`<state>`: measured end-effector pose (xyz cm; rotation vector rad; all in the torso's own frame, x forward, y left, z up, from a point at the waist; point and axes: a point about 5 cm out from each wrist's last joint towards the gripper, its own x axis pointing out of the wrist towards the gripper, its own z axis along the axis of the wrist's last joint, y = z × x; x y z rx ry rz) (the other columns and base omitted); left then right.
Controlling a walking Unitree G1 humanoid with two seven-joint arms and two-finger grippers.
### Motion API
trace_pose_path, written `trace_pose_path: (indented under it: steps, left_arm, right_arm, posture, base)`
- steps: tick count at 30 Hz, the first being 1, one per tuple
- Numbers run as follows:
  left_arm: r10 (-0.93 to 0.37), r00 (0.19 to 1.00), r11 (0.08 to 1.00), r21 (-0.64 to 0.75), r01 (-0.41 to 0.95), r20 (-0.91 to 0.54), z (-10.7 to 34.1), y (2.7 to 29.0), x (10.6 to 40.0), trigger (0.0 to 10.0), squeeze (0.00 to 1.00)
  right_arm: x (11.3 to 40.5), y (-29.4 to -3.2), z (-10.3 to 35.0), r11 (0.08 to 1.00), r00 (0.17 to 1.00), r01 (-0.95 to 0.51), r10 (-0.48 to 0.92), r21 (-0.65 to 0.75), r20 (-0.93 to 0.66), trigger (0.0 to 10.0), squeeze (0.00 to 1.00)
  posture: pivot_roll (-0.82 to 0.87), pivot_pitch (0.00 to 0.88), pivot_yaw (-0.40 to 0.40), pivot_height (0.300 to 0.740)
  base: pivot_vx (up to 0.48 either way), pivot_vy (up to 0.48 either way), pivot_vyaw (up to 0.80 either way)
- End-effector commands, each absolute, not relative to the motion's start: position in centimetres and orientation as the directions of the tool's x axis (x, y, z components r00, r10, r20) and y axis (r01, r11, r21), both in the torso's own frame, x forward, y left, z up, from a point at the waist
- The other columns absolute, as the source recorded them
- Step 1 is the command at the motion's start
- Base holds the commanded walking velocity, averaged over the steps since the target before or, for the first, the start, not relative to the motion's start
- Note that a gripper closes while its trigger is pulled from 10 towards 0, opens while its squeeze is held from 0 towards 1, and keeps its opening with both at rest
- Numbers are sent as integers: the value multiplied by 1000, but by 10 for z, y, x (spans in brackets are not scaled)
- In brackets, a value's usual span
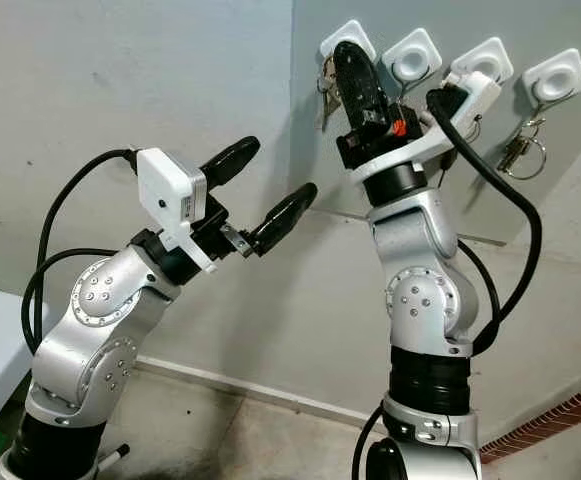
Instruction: Hang keys on a hook
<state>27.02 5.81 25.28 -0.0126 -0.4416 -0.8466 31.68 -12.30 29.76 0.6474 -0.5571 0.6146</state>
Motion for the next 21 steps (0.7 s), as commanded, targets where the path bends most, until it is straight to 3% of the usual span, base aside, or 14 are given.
trace_pose_path:
  steps: [1, 21]
  left_arm:
    - [-725, 565, 662, 170, 730, 395, 257, 58, 266, 10000, 0]
    - [-723, 565, 663, 168, 729, 399, 258, 59, 264, 10000, 0]
  right_arm:
    - [316, -125, 298, 644, 694, -663, 338, 381, 636, 10000, 0]
    - [325, -134, 292, 653, 732, -625, 301, 428, 611, 10000, 0]
  posture:
    - [-3, 55, -12, 740]
    - [9, 57, -13, 740]
  base:
    - [0, 0, 0]
    - [0, 0, 0]
